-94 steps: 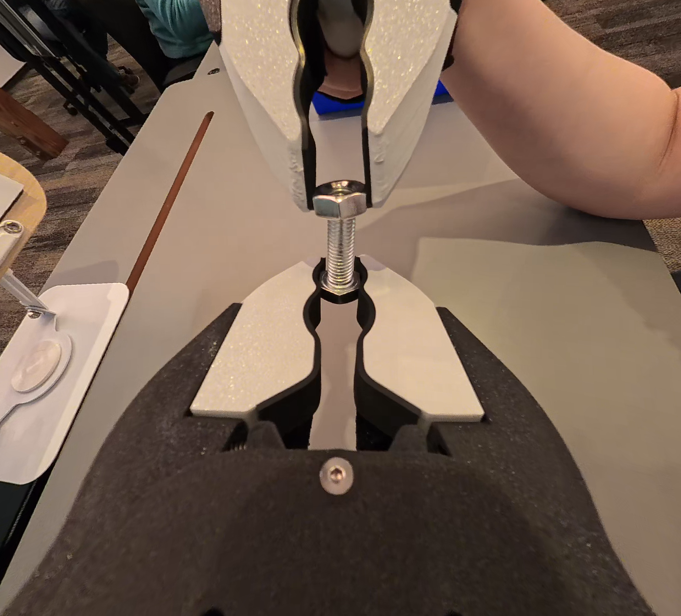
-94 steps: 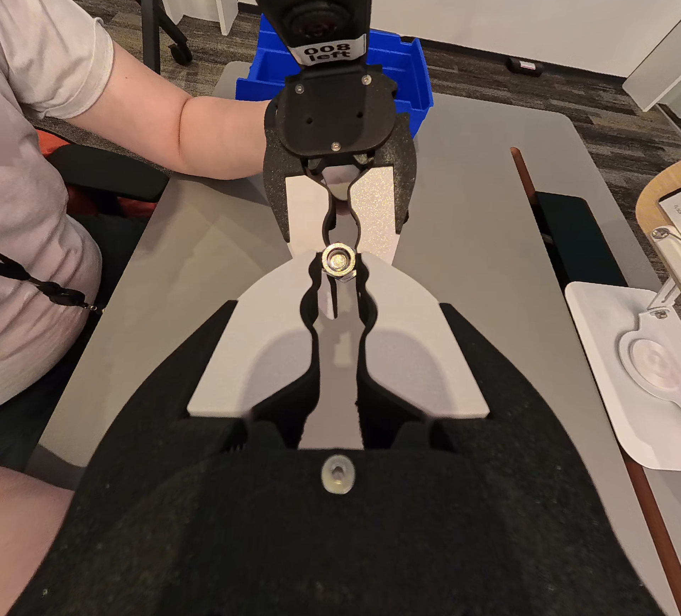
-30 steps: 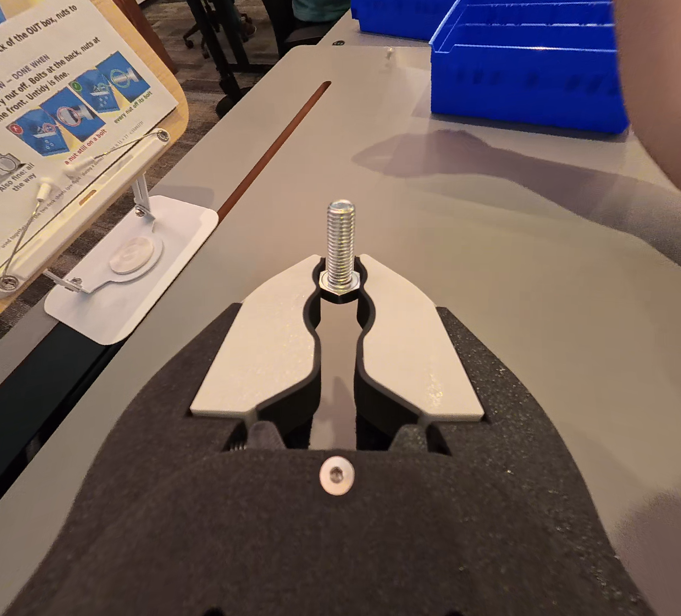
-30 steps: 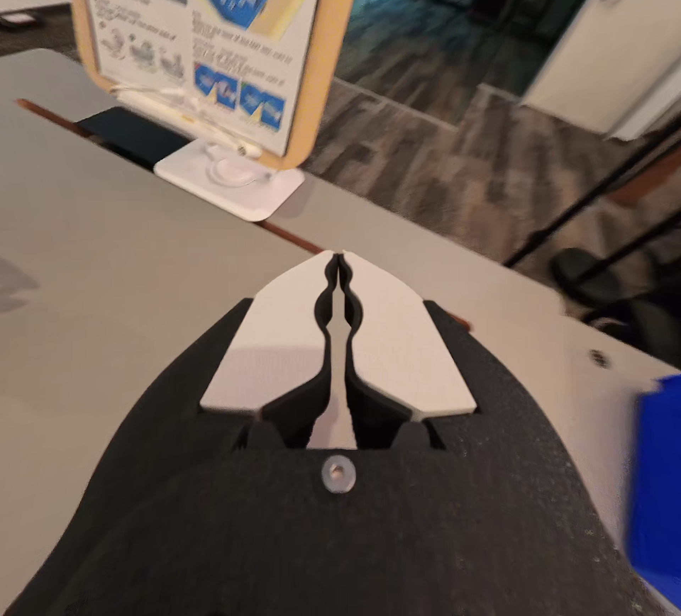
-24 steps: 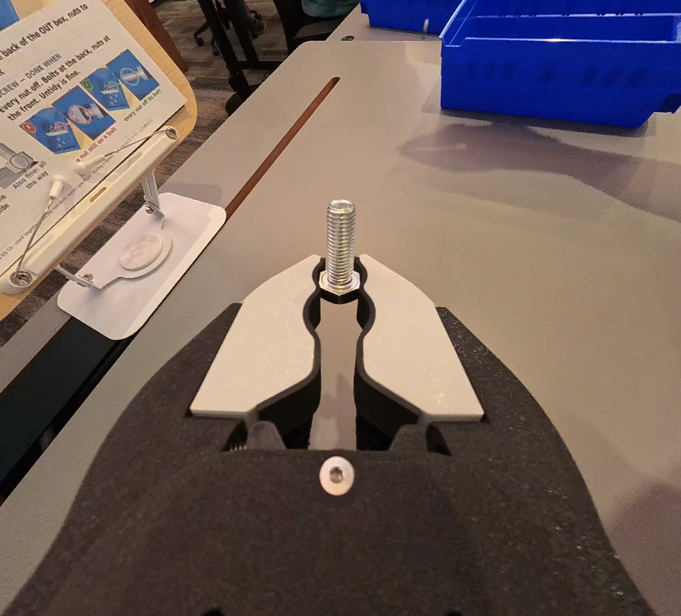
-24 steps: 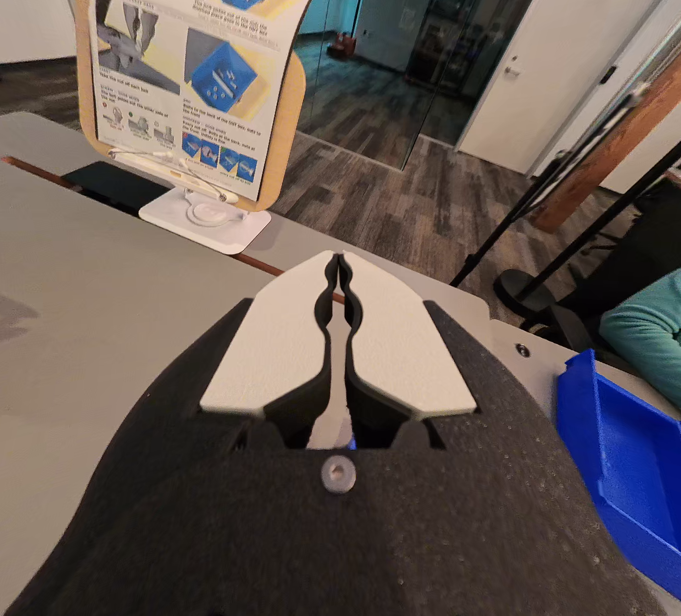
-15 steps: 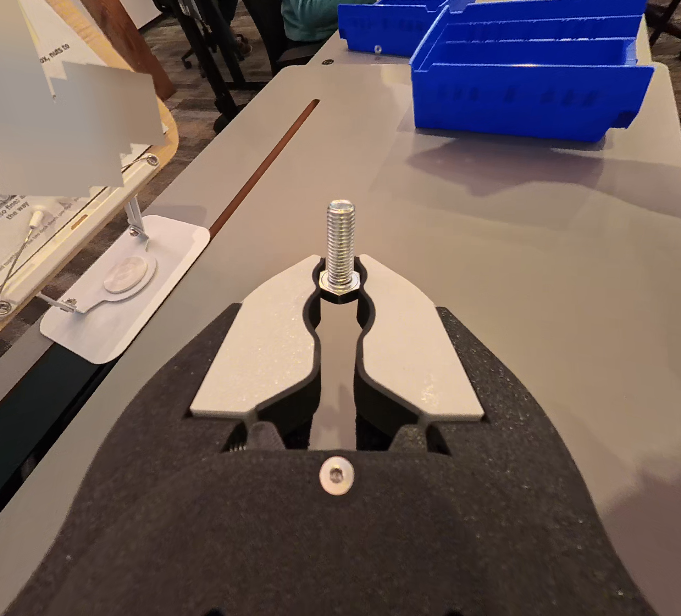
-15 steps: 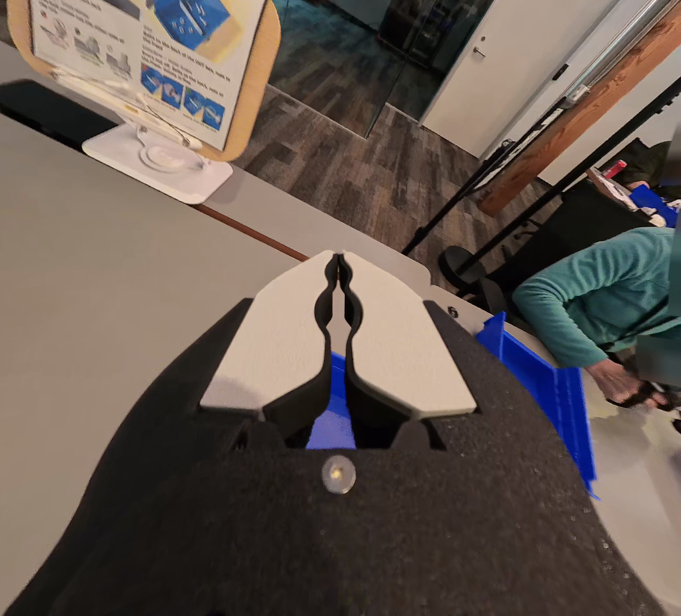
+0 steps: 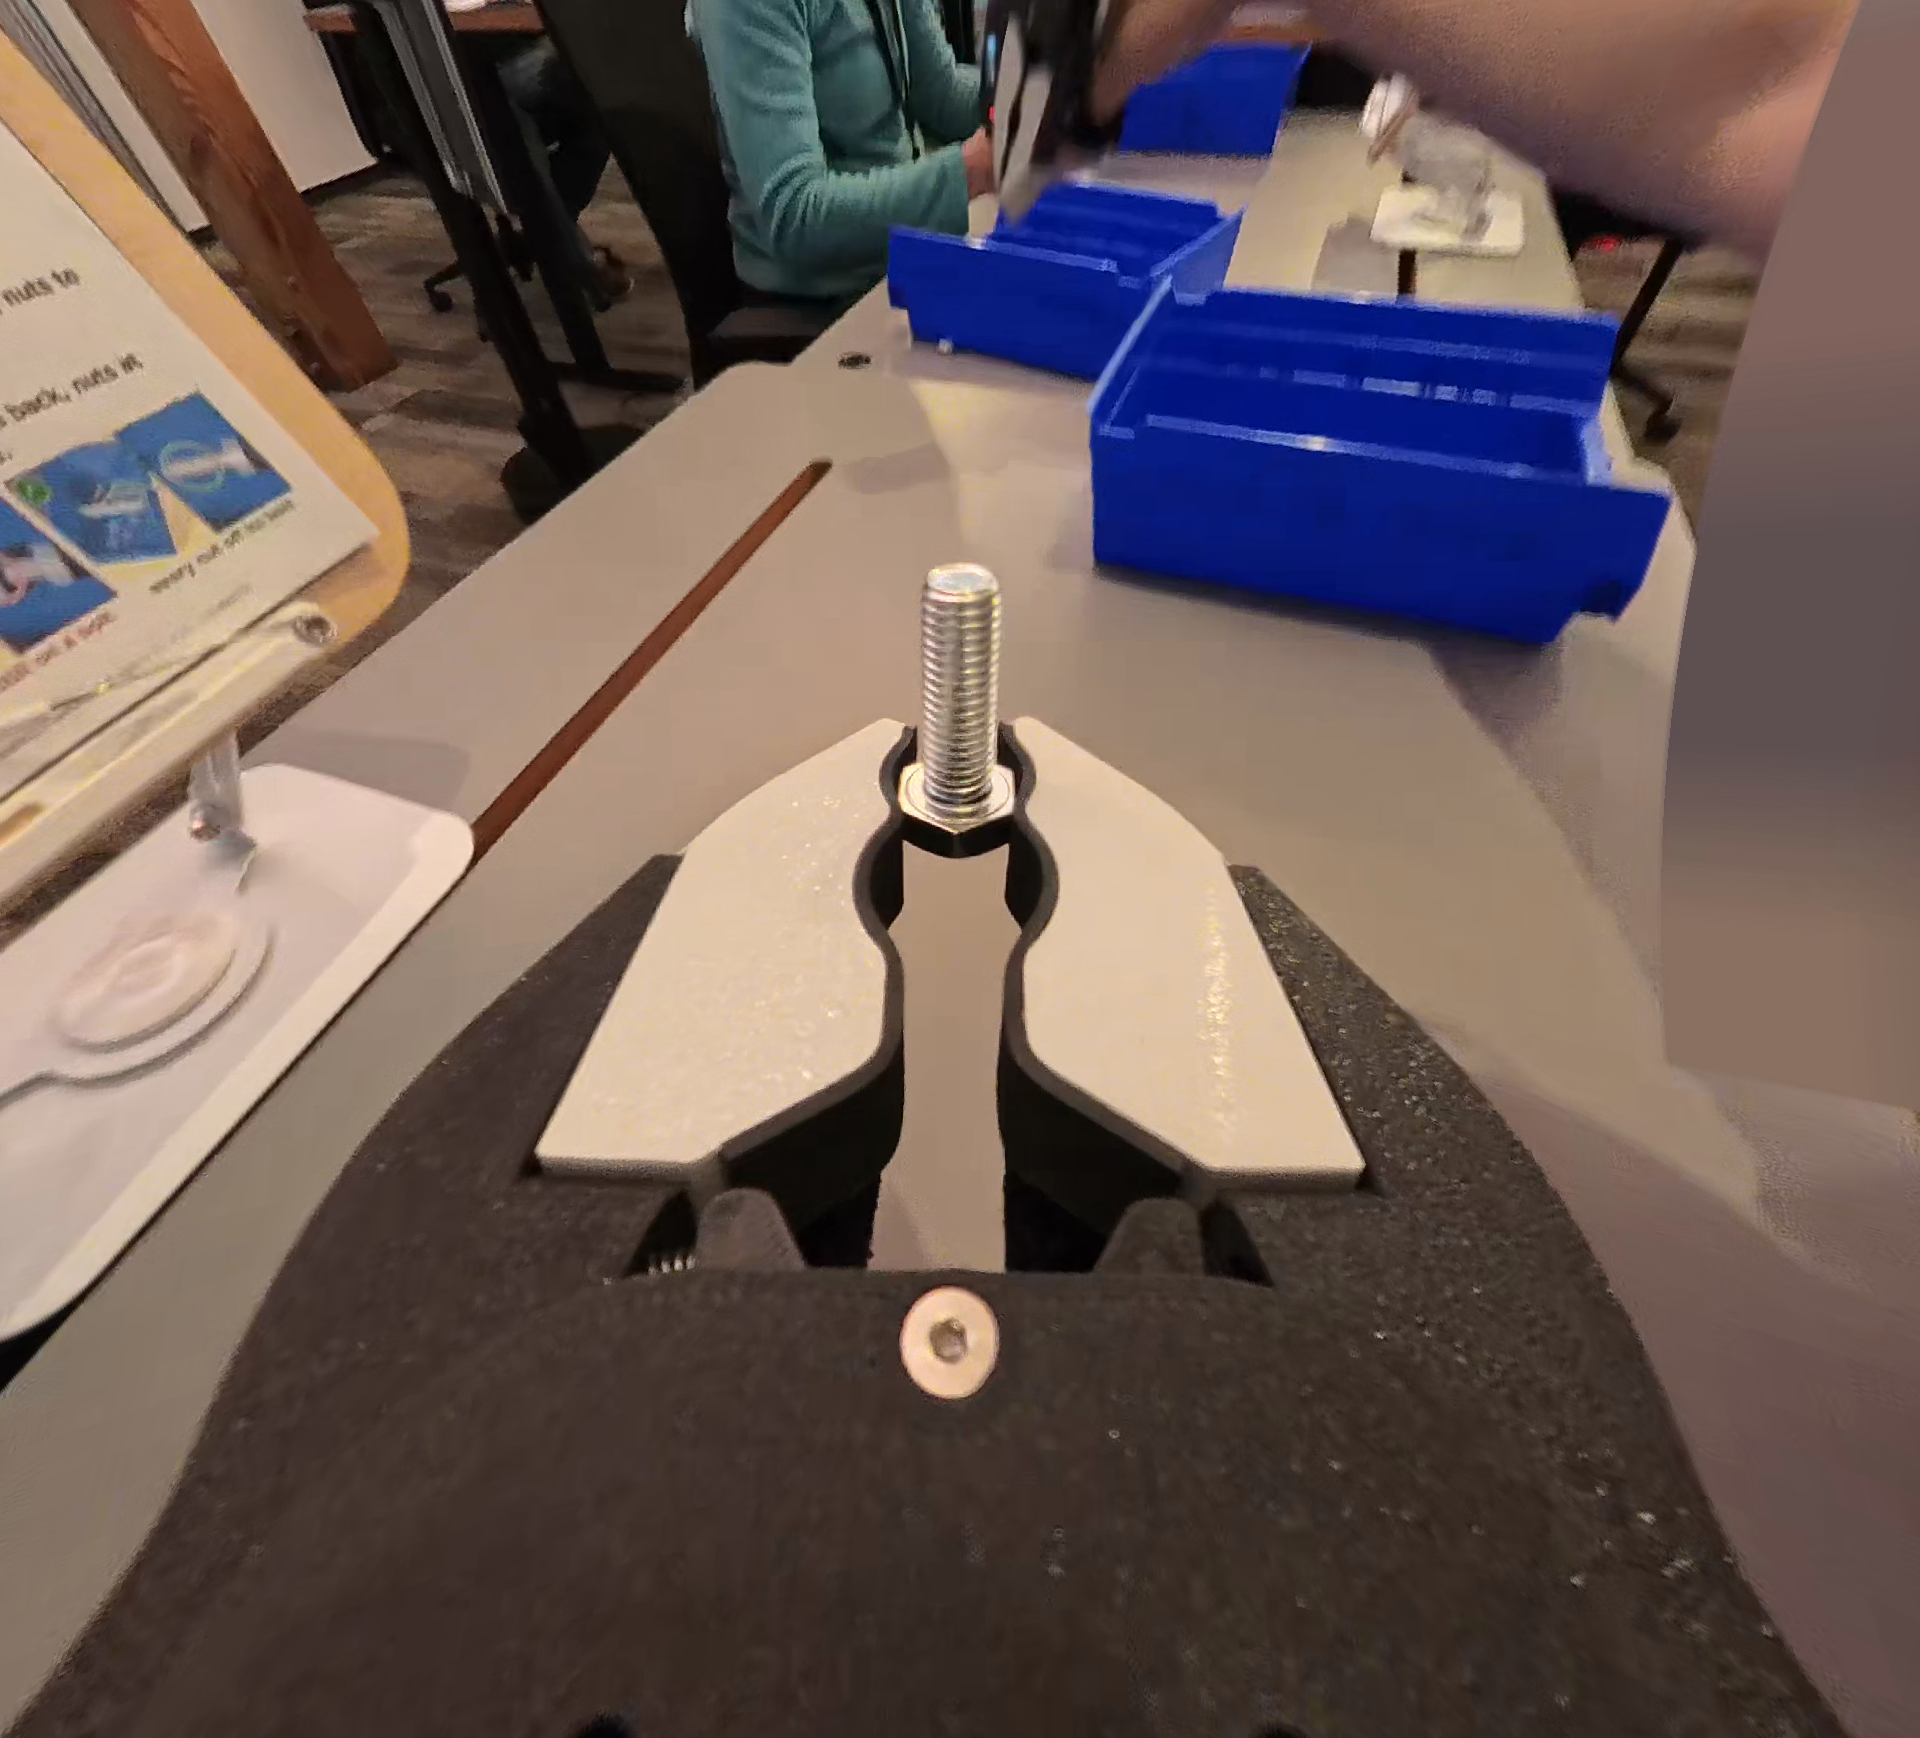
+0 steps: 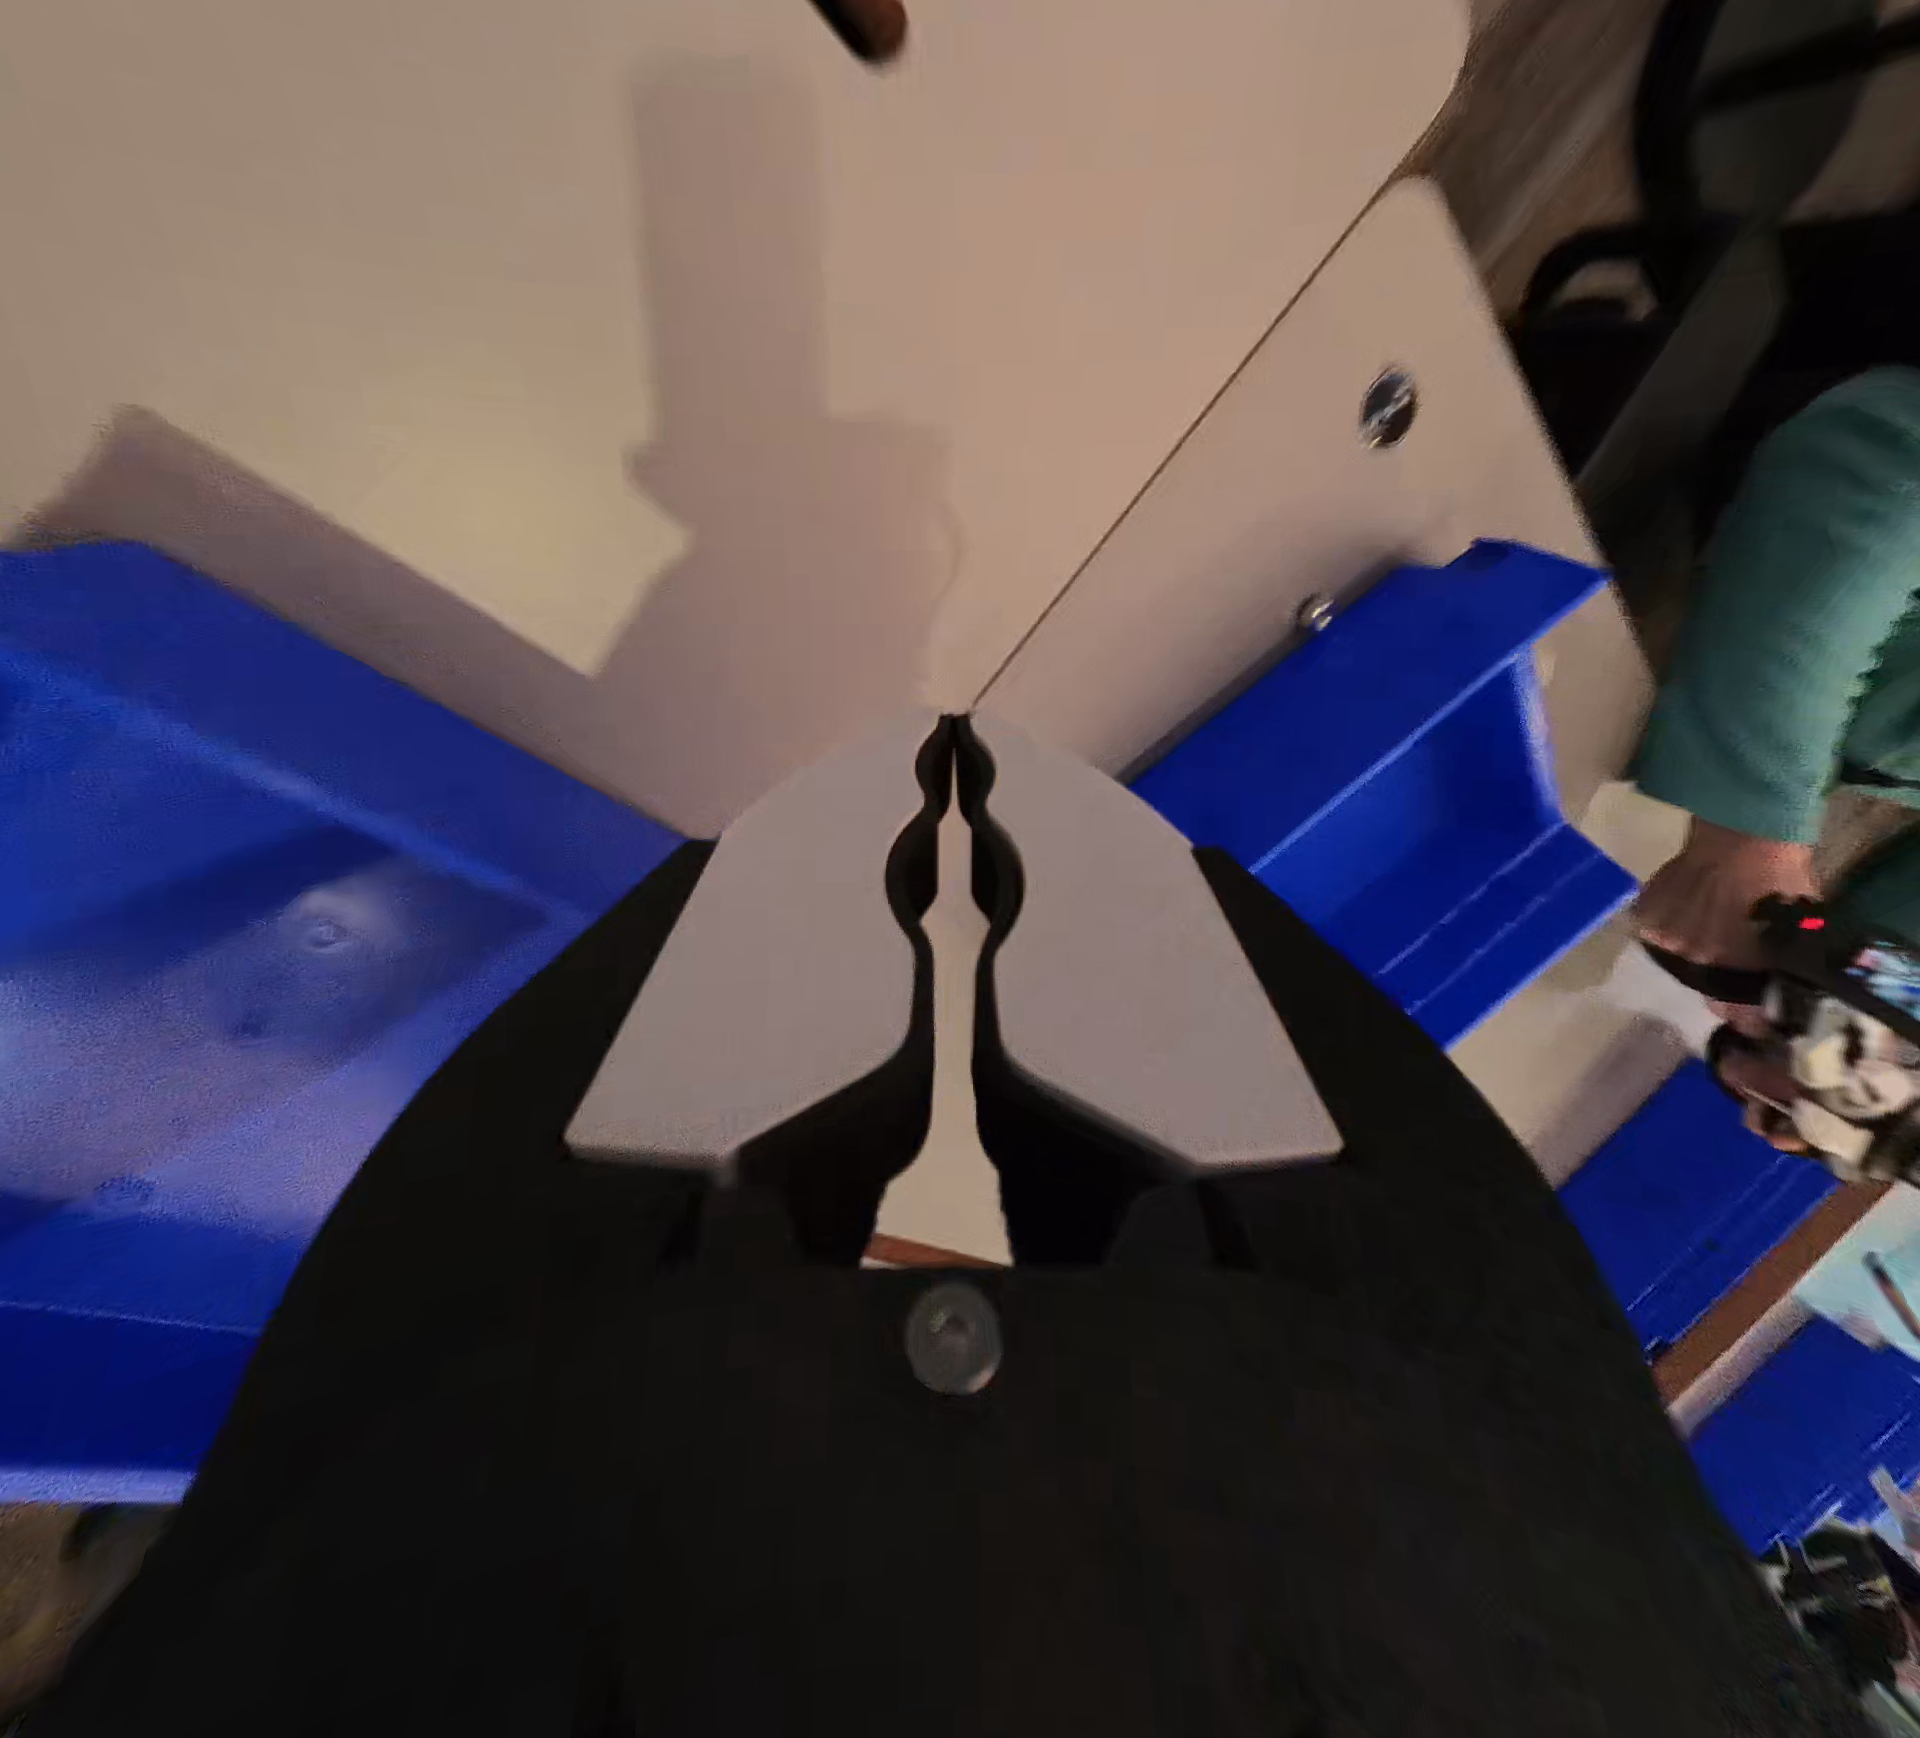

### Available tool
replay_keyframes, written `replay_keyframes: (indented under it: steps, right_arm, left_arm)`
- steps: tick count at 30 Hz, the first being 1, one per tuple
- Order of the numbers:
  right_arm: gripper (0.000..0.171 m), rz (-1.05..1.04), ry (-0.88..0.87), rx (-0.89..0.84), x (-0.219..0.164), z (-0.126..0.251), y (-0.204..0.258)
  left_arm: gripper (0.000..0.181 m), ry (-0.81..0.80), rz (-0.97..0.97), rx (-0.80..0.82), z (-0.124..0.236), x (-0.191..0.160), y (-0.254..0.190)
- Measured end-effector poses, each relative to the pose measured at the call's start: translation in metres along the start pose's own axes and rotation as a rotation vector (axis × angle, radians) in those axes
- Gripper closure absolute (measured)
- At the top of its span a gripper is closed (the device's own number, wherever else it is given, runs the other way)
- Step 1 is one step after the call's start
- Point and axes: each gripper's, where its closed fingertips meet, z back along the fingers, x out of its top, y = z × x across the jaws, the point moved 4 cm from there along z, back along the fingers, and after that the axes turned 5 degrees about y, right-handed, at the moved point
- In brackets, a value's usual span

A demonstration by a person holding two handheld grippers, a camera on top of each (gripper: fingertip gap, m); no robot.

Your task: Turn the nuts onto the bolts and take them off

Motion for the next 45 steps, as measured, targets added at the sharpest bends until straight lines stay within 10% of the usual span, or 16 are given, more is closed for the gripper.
replay_keyframes:
  steps: [20,45]
  right_arm:
    - [0.146,0.329,0.282,-0.041,-0.017,-0.214,-0.149]
    - [0.153,0.519,0.480,0.071,-0.018,-0.259,-0.171]
  left_arm:
    - [0.167,0.063,0.258,0.031,-0.072,0.016,0.057]
    - [0.167,0.111,0.210,0.016,-0.113,0.009,0.066]
